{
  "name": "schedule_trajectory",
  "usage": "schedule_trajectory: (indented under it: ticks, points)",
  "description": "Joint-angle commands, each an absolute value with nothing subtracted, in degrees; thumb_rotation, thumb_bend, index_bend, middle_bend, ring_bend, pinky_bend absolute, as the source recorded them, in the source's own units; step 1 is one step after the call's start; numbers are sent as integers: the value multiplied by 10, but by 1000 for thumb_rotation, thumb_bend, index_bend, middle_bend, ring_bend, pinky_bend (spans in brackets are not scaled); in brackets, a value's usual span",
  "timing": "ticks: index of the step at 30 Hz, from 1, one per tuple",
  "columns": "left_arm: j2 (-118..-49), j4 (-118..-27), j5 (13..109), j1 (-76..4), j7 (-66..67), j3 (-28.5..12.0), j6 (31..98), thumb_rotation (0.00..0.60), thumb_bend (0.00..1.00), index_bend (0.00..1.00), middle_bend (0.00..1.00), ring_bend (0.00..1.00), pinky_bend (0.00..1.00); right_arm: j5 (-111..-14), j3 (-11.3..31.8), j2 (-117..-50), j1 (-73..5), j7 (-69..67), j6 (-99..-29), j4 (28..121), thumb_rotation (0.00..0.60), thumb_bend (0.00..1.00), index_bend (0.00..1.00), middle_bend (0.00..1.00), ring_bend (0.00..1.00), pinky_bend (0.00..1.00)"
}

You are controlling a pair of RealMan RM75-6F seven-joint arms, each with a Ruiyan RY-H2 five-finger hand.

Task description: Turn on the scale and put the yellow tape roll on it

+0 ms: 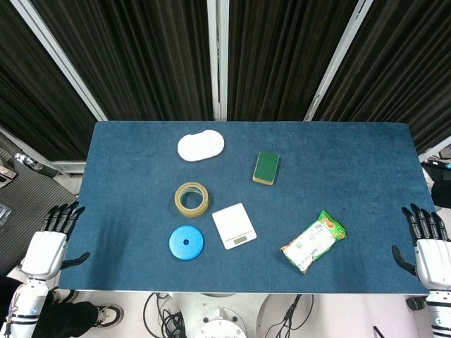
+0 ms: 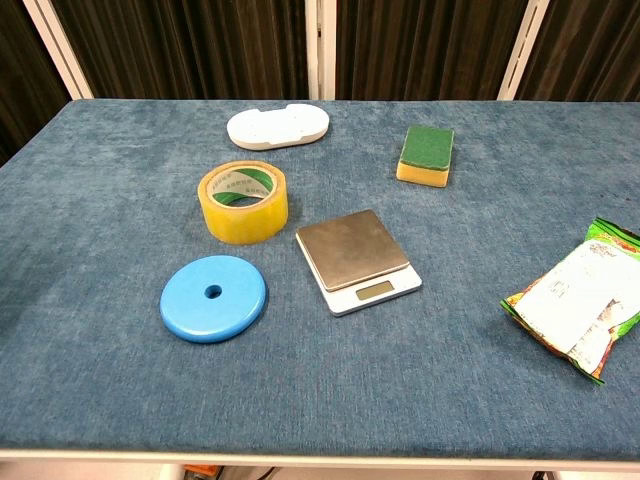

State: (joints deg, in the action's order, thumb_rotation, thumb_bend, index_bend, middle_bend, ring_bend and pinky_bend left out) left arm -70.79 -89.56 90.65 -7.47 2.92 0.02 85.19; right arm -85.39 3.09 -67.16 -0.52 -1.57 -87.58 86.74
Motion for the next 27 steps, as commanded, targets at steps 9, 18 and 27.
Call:
schedule_trajectory:
  ticks: [9, 18, 27]
  points:
    - [-714, -897, 928, -82, 26, 9, 845, 600, 92, 101, 32, 0, 15, -858, 33, -669, -5, -13, -880, 872, 600, 273, 0, 0, 0, 0]
    - [-699, -959, 1031, -150, 20, 27, 790, 600, 128, 100, 32, 0, 16, -853, 35, -662, -1, -22, -883, 871, 600, 272, 0, 0, 0, 0]
    - [-746, -994, 1066, -259, 31, 8, 663, 600, 219, 96, 41, 0, 18, -845, 40, -659, -2, -36, -878, 870, 600, 272, 0, 0, 0, 0]
